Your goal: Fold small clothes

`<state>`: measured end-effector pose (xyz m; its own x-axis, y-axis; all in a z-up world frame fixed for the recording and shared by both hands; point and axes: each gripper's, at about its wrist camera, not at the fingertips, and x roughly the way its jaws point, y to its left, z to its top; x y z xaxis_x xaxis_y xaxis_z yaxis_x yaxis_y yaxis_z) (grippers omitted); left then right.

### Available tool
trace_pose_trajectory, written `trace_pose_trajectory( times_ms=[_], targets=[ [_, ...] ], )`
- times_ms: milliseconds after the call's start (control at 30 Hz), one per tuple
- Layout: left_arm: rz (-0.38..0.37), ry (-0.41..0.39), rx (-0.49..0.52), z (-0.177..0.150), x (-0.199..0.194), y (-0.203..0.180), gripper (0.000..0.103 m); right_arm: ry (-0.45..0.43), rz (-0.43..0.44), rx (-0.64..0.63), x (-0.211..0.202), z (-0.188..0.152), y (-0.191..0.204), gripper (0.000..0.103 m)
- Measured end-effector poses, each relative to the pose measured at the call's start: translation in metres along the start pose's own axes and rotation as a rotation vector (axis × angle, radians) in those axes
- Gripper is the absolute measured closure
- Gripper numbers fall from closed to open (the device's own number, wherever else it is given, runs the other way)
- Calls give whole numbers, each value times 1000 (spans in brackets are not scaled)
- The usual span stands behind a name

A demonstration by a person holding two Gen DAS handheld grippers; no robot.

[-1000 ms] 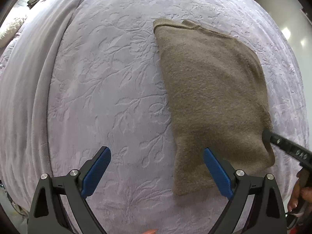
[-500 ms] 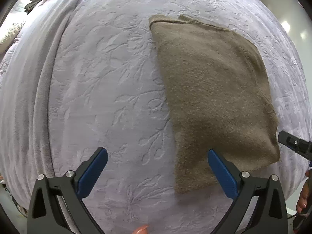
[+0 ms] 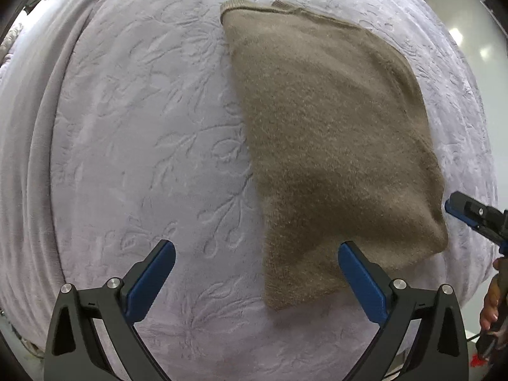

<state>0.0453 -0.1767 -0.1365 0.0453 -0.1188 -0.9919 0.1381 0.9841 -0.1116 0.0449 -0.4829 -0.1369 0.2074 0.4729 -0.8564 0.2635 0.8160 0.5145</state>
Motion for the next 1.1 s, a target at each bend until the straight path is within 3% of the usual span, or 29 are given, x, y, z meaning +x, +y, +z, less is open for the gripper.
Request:
trace_pose_trajectory(
  times_ms=[300, 533, 767, 933, 1100],
  targets=[
    [19, -1, -12, 1, 12, 3, 0, 16, 18, 7, 7, 22, -5, 41],
    [-28, 12, -16, 12, 20, 7, 0, 36, 13, -11, 16, 30, -4, 41],
    [-218, -59, -20, 33, 10, 20, 0, 30, 37, -45, 18, 50, -1, 40],
    [-322, -33, -9, 54, 21, 24, 0, 38, 90, -48, 28, 79, -5, 33],
    [-463, 19, -33, 61, 42, 22, 0, 75, 145, -47, 44, 104, -12, 33]
  ],
)
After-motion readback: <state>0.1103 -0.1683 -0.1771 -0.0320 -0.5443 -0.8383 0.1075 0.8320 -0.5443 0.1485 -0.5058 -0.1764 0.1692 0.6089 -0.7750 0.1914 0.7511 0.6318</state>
